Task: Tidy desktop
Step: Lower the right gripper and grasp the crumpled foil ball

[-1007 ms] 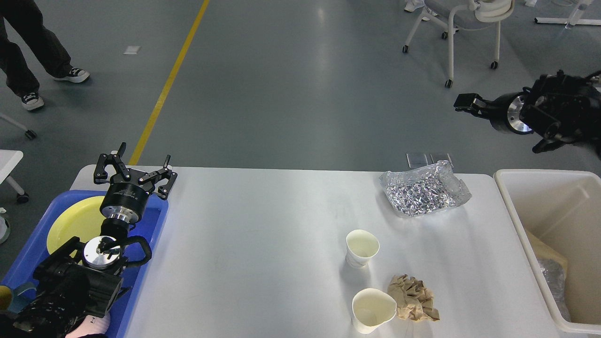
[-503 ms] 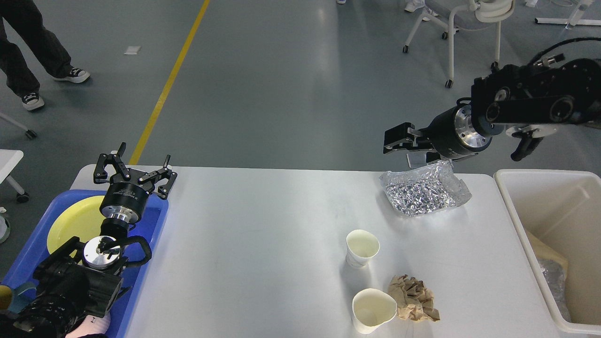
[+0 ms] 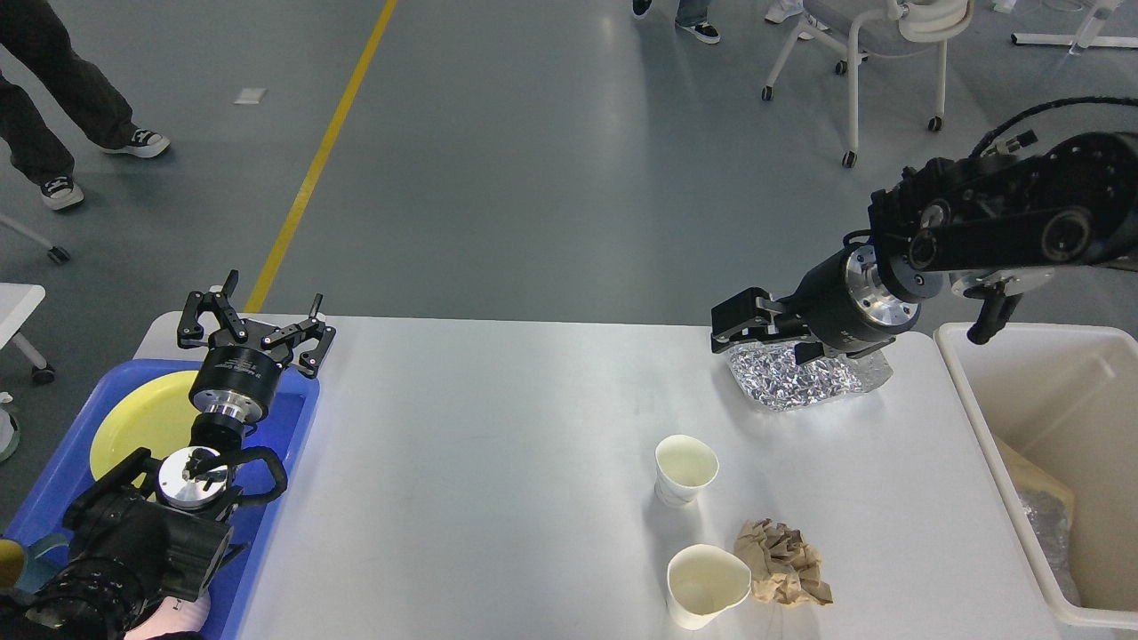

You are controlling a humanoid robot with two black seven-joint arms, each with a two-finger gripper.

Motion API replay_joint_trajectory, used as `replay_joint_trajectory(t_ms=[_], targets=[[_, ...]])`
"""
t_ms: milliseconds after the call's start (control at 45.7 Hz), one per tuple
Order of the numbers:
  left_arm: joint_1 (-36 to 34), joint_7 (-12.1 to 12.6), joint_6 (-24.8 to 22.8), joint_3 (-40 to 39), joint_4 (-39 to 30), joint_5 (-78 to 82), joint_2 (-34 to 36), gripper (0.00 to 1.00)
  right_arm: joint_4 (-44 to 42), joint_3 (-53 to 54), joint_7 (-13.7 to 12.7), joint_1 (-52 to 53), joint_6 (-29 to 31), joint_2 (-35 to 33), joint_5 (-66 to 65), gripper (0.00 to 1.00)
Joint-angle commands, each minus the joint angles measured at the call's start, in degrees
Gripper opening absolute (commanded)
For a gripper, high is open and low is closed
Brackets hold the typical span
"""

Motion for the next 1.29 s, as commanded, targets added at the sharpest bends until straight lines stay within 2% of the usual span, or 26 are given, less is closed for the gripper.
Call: replay_joint_trajectory(t_ms=[0,109,416,788,941,1050,1269], targets=[[0.0,0.0,0.0,0.0,-0.1,0.0,0.0,1.00,-11.2,0.6,-0.1,-10.2,-4.9,-0.3,0.7,1.00],[0.0,0.0,0.0,0.0,-0.1,0.1,-0.1,1.00,-20.3,2.6,-0.1,-19.2,-8.2,-0.3,1.1,1.00],[0.0,0.0,0.0,0.0,-0.1,0.0,-0.1,1.00,-38.6,9.5,-0.3,-36.4,-8.2,0.1,13.5,1.00],[0.0,0.0,0.0,0.0,-0.1,0.0,-0.1,1.00,-45.8,16.8,-0.3,-48.7,-10.2,0.8,20.5,1.00],[0.0,0.0,0.0,0.0,-0.1,0.0,-0.1,1.00,-52.3,21.8,-0.7,-54.1,-10.2,4.2,20.6,1.00],[0.0,0.0,0.0,0.0,-0.1,0.0,-0.1,1.00,-56.2,24.5,-1.9,-57.4,-10.3,6.2,20.6,1.00],[0.0,0.0,0.0,0.0,-0.1,0.0,0.0,1.00,-61.9,35.3,-2.0,-60.7,-11.5,9.4,21.0,1.00]])
